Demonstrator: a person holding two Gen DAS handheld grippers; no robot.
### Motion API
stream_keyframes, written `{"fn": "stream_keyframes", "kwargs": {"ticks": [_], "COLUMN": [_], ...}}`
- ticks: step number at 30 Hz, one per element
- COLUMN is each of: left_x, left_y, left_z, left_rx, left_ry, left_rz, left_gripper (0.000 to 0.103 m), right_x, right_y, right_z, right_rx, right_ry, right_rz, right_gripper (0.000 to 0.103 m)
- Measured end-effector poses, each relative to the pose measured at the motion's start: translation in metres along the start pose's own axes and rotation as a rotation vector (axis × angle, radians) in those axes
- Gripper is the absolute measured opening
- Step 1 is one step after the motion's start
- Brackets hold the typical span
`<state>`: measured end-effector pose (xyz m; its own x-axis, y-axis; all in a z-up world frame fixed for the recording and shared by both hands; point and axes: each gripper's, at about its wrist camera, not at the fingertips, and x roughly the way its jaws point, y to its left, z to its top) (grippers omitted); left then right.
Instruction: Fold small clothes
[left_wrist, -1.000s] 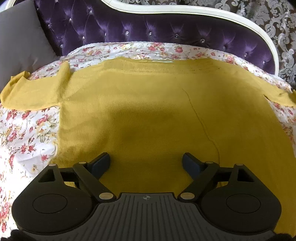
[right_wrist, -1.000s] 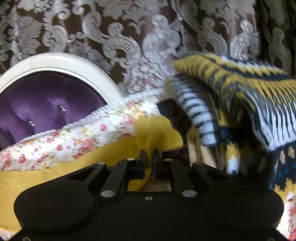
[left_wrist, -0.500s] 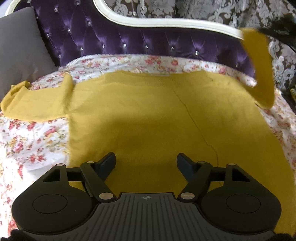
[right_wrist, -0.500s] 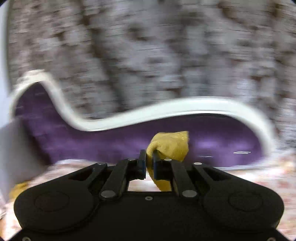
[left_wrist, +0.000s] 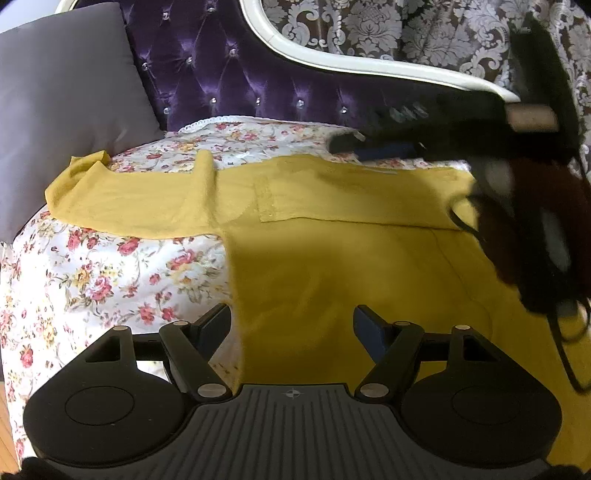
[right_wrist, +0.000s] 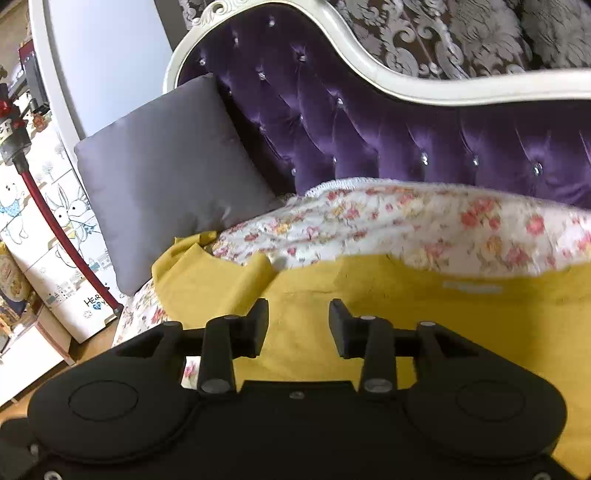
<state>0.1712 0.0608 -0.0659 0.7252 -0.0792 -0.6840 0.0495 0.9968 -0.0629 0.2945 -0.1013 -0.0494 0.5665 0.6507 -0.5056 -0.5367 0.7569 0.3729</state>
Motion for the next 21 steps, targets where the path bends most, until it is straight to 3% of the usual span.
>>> {"fn": "stream_keyframes", "kwargs": {"ticks": [6, 10, 18, 20, 21], "left_x": [0.013, 0.042, 0.113, 0.128, 0.134], "left_y": [0.008, 0.007, 0.015, 0.014, 0.012], "left_z": [0.030, 0.055, 0.098, 0.101, 0.102], "left_rx": [-0.023, -0.023, -0.079, -0.077, -0.075], "left_ry": [-0.027, -0.032, 0.045, 0.076, 0.089], "left_rz": [-0.053, -0.041, -0.015, -0.004, -0.006], "left_gripper": [0.072, 0.072, 0.072, 0.062, 0.041], "right_x": [-0.057, -0.087, -0.121, -0.124, -0.124], "right_y": [-0.036, -0.065, -0.079, -0.082, -0.082], "right_z": [-0.013, -0.031, -0.057, -0.060, -0.061], "right_rx": [0.046, 0.065, 0.103, 0.119, 0.119], "right_ry": [-0.036, -0.018, -0.044, -0.047, -0.046], "right_rz": [-0.177, -0.282, -0.353, -0.350, -0.350], "right_gripper": [0.054, 0.054, 0.054, 0.054, 0.054]}}
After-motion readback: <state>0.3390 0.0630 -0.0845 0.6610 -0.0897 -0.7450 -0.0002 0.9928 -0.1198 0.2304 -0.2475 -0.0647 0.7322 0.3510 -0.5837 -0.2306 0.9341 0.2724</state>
